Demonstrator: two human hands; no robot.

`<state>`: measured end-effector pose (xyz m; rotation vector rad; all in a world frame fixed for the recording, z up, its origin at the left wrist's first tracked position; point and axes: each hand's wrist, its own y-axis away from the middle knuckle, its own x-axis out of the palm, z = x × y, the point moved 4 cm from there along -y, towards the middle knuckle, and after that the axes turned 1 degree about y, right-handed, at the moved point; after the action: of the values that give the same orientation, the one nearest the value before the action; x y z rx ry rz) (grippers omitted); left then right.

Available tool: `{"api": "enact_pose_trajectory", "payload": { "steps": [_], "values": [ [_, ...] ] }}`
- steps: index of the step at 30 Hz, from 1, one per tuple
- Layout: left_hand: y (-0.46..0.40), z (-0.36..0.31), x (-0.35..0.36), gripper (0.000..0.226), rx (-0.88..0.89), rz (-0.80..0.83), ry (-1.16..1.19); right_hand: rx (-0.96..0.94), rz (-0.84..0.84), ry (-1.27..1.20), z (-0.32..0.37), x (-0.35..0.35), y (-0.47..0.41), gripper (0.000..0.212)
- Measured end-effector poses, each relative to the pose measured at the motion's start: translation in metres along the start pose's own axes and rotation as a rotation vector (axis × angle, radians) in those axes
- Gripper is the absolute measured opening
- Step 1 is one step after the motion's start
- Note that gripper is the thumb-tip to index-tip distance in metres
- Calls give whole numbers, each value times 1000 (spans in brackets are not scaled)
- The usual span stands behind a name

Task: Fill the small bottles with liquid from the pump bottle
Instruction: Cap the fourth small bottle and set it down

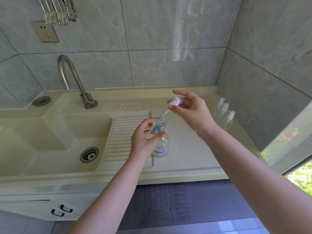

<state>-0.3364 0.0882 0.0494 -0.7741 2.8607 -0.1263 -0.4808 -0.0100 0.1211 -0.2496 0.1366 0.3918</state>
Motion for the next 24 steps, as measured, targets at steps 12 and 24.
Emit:
{"api": "enact_pose_trajectory", "payload": {
  "steps": [12,24],
  "values": [
    [-7,-11,6,39,19,89,-22,-115,321,323,16,-1,-15,39],
    [-6,-20,7,42,82,81,0,-106,104,698,41,4,-25,51]
  ]
}}
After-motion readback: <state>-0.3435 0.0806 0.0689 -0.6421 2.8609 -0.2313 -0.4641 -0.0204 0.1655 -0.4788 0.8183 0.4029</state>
